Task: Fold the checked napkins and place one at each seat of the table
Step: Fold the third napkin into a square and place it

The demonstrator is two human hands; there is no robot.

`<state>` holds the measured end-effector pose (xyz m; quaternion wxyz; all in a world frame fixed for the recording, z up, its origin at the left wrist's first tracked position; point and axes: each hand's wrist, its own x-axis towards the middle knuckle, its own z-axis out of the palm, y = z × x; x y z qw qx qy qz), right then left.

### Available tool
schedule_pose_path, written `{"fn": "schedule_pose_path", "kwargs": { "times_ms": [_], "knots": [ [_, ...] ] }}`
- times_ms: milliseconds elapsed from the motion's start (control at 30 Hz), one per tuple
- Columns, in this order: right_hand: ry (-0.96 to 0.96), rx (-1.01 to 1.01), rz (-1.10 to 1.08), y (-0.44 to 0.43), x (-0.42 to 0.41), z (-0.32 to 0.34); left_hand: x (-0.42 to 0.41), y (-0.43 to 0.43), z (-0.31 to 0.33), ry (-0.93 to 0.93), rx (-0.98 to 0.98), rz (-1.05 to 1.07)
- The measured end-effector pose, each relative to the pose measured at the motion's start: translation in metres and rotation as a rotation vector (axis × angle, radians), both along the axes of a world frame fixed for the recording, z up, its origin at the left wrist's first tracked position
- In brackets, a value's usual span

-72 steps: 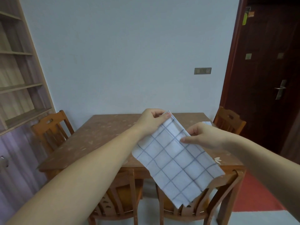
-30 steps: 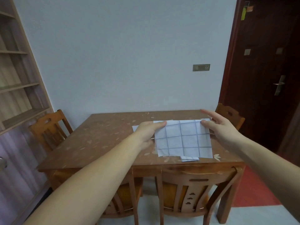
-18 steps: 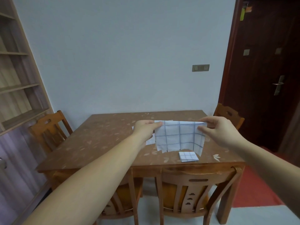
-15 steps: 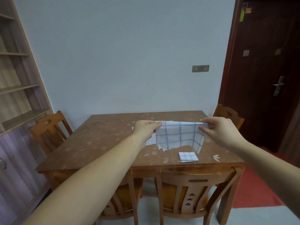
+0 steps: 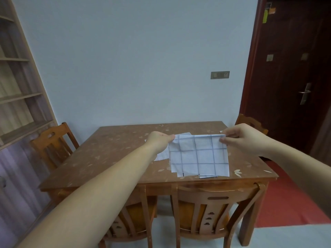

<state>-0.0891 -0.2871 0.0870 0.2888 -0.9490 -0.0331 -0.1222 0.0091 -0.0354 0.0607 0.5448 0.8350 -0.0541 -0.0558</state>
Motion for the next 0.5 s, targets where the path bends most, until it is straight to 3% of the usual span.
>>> {"fn": "schedule_pose_path", "kwargs": {
  "times_ms": [100, 200, 333, 400, 500],
  "knots": [
    [0.001, -0.015, 0.032, 0.008, 0.0, 0.007, -0.005, -0.006, 0.0, -0.222, 0.13, -0.032],
    [0.044, -0.029, 0.083, 0.016, 0.002, 0.016, -0.021, -0.02, 0.007, -0.401, 0.221, -0.312],
    [0.032, 0.087, 0.128, 0.021, 0.001, 0.028, -0.029, -0.036, 0.014, -0.319, 0.238, -0.523],
    [-0.004, 0.205, 0.122, 0.022, -0.004, 0.031, -0.03, -0.037, 0.012, -0.209, 0.142, -0.528],
    [0.11, 0.266, 0.113, 0.016, -0.009, 0.031, -0.033, -0.036, 0.012, -0.078, -0.036, -0.53]
  ]
}}
